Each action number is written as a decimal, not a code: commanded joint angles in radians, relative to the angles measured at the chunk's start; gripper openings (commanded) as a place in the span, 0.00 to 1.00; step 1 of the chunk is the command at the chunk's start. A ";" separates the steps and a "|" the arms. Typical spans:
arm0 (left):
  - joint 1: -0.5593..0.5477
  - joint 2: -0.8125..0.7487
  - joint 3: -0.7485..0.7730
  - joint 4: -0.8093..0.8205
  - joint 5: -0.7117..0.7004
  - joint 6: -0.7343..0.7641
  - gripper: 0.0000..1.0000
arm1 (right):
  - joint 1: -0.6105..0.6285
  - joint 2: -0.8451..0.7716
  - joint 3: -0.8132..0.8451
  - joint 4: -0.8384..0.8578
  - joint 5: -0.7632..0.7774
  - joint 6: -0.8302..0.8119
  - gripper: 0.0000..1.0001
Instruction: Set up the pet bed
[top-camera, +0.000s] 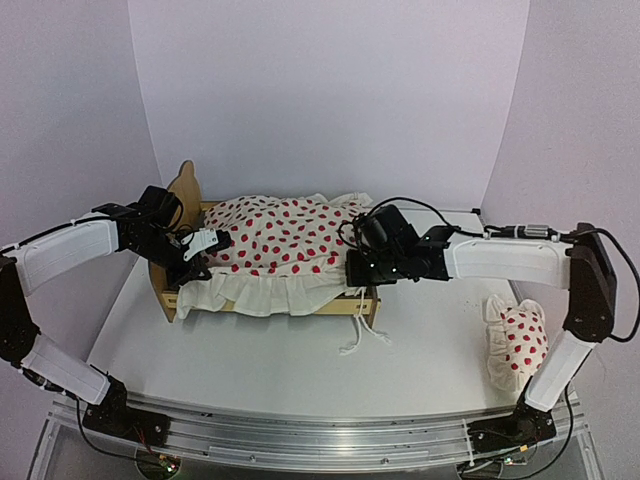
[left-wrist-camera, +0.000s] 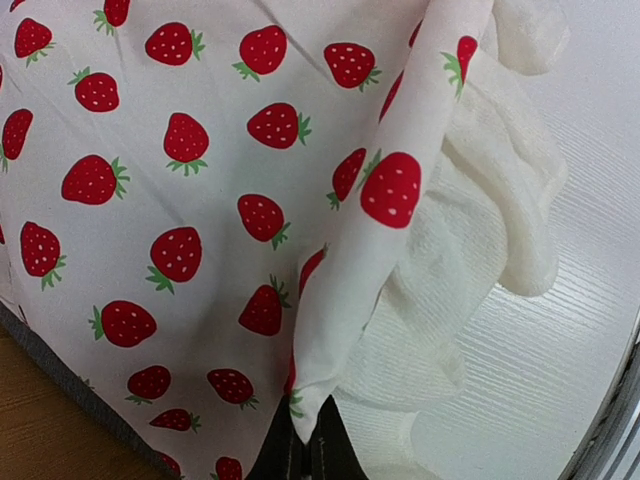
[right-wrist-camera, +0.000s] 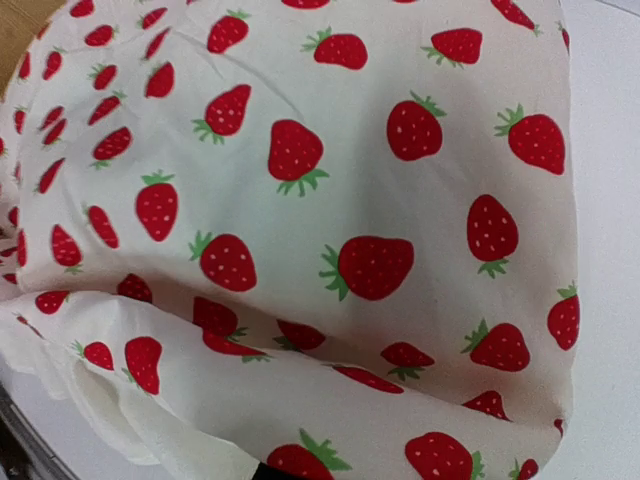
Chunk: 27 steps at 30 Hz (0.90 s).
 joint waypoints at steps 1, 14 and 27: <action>0.006 -0.017 0.039 0.000 0.004 0.020 0.00 | -0.030 -0.070 0.032 -0.111 -0.212 0.071 0.00; 0.006 -0.017 0.036 -0.006 -0.012 0.040 0.00 | -0.071 -0.055 0.140 -0.446 -0.493 0.189 0.00; 0.006 -0.062 0.043 -0.106 0.138 0.074 0.33 | -0.090 -0.103 0.152 -0.605 -0.294 0.138 0.45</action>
